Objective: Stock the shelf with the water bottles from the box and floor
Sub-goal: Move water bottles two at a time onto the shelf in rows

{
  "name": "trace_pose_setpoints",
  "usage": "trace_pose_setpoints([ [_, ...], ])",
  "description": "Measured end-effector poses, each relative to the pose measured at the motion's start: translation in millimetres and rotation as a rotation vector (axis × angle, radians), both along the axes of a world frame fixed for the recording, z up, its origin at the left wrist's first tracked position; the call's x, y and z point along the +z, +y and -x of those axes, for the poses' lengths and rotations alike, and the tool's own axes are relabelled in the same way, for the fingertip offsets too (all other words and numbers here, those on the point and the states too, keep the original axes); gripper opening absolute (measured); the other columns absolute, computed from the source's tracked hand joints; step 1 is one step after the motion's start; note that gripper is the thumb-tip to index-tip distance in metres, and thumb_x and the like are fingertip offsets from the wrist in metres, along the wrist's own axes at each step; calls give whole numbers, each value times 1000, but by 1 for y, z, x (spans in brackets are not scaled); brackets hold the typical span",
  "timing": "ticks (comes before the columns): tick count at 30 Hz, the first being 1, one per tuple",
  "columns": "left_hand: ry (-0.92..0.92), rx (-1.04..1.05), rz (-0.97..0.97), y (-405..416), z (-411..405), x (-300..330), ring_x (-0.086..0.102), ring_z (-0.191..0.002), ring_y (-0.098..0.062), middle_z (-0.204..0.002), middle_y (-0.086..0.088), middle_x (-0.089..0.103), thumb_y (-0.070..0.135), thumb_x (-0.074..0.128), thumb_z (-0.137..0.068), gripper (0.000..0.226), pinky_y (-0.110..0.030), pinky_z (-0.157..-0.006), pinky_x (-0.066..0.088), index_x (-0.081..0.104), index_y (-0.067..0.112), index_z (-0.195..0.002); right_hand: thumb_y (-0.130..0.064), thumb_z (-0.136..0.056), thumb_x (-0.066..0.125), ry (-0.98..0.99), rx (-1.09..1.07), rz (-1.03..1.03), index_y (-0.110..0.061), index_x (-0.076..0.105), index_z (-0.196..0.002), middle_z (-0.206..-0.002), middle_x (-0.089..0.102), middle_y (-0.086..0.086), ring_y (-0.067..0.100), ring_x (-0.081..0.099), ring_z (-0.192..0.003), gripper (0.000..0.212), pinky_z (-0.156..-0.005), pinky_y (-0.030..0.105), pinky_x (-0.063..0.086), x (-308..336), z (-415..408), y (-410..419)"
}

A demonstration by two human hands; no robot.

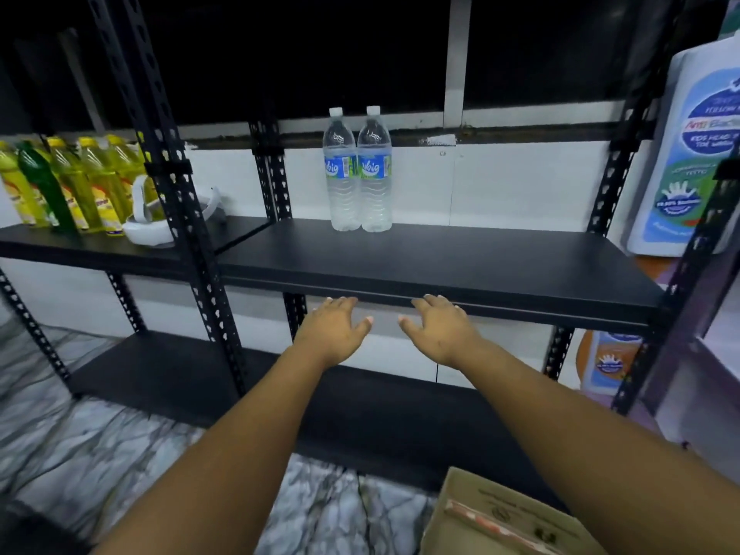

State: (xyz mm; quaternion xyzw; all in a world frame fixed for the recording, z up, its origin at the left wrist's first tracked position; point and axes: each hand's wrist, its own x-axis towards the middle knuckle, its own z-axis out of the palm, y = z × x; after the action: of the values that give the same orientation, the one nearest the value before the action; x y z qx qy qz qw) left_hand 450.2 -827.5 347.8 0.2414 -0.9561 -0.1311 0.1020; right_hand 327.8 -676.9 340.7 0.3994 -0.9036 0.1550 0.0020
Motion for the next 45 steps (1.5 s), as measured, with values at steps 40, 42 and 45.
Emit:
trace_pose_setpoints([
  [40,139,491,-417,145,-355,-345,38,-136,-30,-144,-15,46,65,40,-91,76,-40,-114,29,47,7,-140,-47,-99,42,-505,392,-224,-7,35,-146,-152,33,14,27,30,-140,62,-113,35,26,-333,-303,56],
  [42,178,519,-419,147,-368,-364,36,-137,-31,-147,-13,44,77,30,-84,90,-48,-113,30,44,11,-143,-47,-97,47,-544,408,-201,-9,40,-143,-147,40,12,27,36,-136,60,-109,34,31,-345,-314,51],
  [45,264,586,-506,157,-380,-377,27,-143,-25,-154,-8,32,62,45,-85,84,-43,-117,25,28,12,-150,-44,-93,58,-662,412,-137,-15,54,-129,-130,54,8,26,49,-123,47,-100,37,42,-366,-328,44],
])
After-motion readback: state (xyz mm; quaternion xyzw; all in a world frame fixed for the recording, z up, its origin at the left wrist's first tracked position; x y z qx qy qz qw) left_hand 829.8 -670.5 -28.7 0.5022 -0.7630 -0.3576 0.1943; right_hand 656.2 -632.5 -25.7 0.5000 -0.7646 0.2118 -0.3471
